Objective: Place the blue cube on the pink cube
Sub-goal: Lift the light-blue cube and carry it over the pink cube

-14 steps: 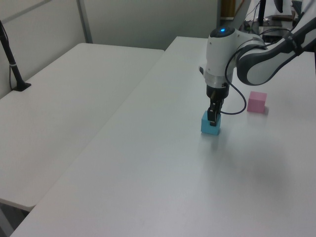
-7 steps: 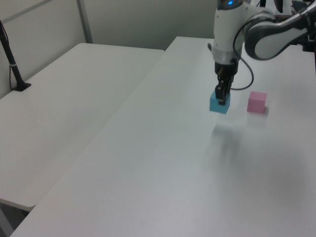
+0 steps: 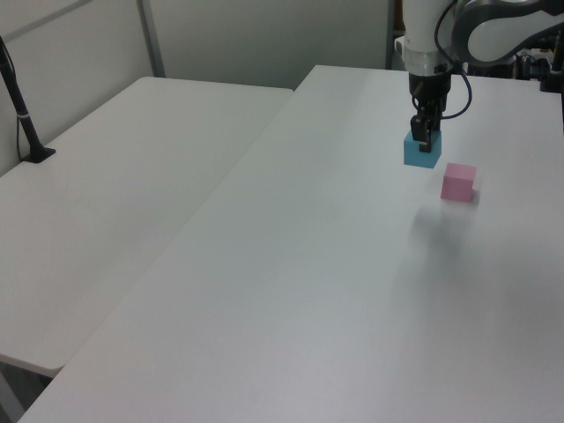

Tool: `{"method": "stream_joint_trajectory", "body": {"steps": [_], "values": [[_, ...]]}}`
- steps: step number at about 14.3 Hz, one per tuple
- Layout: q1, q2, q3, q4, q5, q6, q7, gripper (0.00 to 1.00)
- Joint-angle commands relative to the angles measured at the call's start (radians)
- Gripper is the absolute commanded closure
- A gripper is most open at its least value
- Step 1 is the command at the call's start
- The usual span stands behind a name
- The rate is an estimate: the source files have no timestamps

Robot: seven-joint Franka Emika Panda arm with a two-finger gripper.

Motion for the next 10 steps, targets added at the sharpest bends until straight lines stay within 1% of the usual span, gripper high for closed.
{"method": "stream_joint_trajectory", "body": {"steps": [1, 3, 6, 8, 10], "values": [[-0.061, -0.060, -0.004, -0.090, -0.018, 0.005, -0.090, 0.45], [-0.076, -0.076, -0.005, -0.127, -0.023, 0.012, -0.128, 0.45], [-0.125, -0.119, -0.005, -0.183, -0.023, 0.053, -0.185, 0.45], [-0.144, -0.140, -0.005, -0.234, -0.023, 0.105, -0.199, 0.45], [-0.153, -0.142, -0.005, -0.256, -0.024, 0.130, -0.202, 0.45]]}}
